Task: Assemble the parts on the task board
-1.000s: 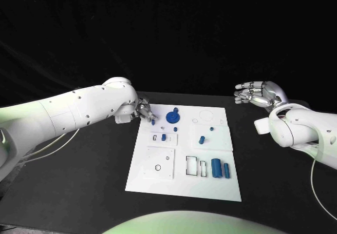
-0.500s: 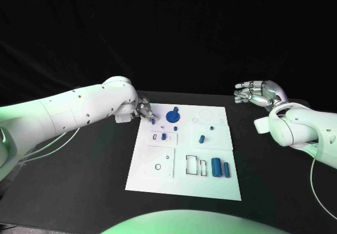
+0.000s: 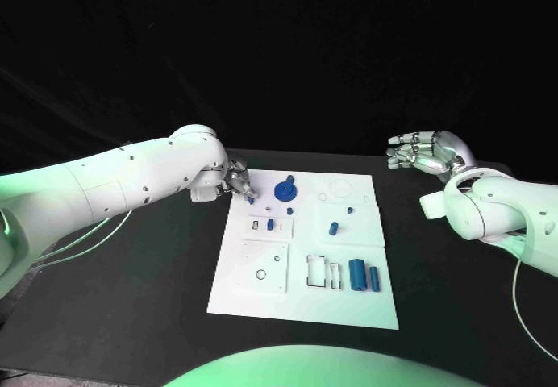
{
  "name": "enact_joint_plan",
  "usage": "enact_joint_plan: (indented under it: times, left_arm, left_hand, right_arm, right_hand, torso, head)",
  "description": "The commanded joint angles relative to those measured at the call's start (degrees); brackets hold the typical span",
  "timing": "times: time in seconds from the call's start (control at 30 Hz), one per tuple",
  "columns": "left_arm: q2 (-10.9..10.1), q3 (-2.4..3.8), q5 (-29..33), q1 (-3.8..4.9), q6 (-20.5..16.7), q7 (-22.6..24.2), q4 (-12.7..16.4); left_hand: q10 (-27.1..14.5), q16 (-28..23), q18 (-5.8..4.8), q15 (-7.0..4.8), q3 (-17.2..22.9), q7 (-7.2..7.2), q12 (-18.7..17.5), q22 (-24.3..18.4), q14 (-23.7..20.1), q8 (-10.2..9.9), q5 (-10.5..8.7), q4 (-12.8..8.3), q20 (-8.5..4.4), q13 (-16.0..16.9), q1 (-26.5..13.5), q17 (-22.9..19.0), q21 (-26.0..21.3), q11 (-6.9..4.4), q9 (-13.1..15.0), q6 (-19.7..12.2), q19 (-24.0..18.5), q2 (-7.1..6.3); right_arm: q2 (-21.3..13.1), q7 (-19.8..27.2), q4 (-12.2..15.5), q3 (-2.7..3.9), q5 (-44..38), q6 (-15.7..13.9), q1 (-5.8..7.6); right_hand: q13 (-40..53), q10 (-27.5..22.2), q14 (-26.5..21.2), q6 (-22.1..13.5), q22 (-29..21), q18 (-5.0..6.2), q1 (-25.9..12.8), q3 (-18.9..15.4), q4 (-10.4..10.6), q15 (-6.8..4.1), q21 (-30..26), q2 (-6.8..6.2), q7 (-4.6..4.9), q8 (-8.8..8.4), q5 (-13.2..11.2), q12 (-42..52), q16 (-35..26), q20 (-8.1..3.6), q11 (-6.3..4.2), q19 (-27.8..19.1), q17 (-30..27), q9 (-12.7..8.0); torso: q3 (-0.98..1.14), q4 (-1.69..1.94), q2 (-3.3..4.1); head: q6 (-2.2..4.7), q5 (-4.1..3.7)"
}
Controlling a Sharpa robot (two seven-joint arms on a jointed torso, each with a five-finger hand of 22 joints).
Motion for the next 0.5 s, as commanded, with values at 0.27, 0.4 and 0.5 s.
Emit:
enact_joint_plan:
  times: [0.27,0.4,0.5]
  left_arm:
    - [0.0,-0.04,4.0,-0.11,0.1,0.7,0.1]
    - [-0.4,-0.04,5.1,-0.21,-0.8,0.8,0.4]
    - [-1.1,0.09,6.1,-0.26,-1.8,0.8,1.1]
  left_hand:
    - [0.5,-0.2,-0.14,-0.36,8.6,-0.13,0.2,0.6,3.9,3.0,0.19,-4.0,-0.21,-0.3,5.5,8.2,0.5,-0.53,1.3,-0.9,0.4,-0.01]
    - [0.9,-0.2,-0.17,-0.35,10.9,-0.12,0.5,0.9,3.9,4.0,0.18,-4.7,-0.16,-0.1,5.2,8.3,0.6,-0.53,1.8,-1.1,0.5,-0.44]
    - [1.2,-0.2,-0.18,-0.38,12.5,-0.15,0.7,1.0,3.9,4.6,0.23,-5.2,-0.18,0.1,5.0,8.3,0.7,-0.56,2.1,-1.1,0.6,-0.88]
  right_arm:
    - [0.1,0.5,0.0,0.01,-0.3,0.9,-0.03]
    - [0.1,0.5,0.0,0.01,-0.3,0.9,-0.04]
    - [0.0,0.5,0.0,0.01,-0.3,1.0,-0.04]
  right_hand:
    - [0.0,-0.4,-0.3,-0.5,-0.1,0.36,-0.3,-0.3,0.1,0.02,-0.4,0.43,5.04,-0.32,0.2,0.3,0.2,0.14,0.0,-0.1,-0.1,-0.1]
    - [0.0,-0.5,-0.4,-0.5,-0.1,0.36,-0.3,-0.4,0.1,0.02,-0.4,0.48,5.05,-0.31,0.2,0.4,0.2,0.15,0.01,-0.1,-0.1,-0.1]
    - [0.0,-0.5,-0.4,-0.5,-0.1,0.36,-0.3,-0.4,0.1,0.02,-0.4,0.48,5.05,-0.31,0.2,0.4,0.2,0.15,0.01,-0.1,-0.1,-0.1]
  torso:
    - [0.01,0.03,-0.05]
    - [0.01,0.04,-0.05]
    - [0.04,0.06,-0.07]
  head:
    - [-0.05,0.07]
    - [0.04,0.12]
    - [0.08,0.16]
